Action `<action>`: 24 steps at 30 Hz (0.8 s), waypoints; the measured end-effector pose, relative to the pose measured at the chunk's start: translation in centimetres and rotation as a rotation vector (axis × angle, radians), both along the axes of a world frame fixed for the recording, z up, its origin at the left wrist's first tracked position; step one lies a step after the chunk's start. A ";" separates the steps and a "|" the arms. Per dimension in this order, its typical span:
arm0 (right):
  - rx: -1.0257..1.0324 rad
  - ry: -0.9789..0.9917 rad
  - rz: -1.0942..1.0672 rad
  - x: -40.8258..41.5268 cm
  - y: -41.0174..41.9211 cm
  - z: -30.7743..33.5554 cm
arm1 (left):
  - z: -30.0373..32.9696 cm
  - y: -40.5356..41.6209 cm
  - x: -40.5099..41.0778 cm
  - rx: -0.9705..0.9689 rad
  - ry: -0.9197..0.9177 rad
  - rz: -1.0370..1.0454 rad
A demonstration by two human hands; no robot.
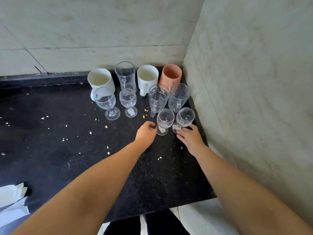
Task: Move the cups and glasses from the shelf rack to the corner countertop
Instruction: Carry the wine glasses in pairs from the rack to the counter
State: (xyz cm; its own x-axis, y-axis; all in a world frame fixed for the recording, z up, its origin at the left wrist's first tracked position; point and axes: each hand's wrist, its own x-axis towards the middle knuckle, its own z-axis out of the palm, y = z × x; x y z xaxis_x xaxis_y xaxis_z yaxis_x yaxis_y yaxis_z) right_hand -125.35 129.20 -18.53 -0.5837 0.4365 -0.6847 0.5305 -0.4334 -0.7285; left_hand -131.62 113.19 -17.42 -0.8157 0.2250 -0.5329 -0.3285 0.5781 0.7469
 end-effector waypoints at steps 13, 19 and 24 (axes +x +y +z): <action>0.820 -0.288 0.561 1.5 -5.0 9.3 | 7.8 -4.5 0.0 -0.117 0.339 -0.216; 1.181 -0.307 0.755 0.1 -8.3 11.9 | 10.4 -7.7 0.5 -0.221 0.481 -0.304; 1.395 -0.190 0.885 -1.3 -10.5 13.5 | 11.3 -11.6 0.7 -0.288 0.533 -0.242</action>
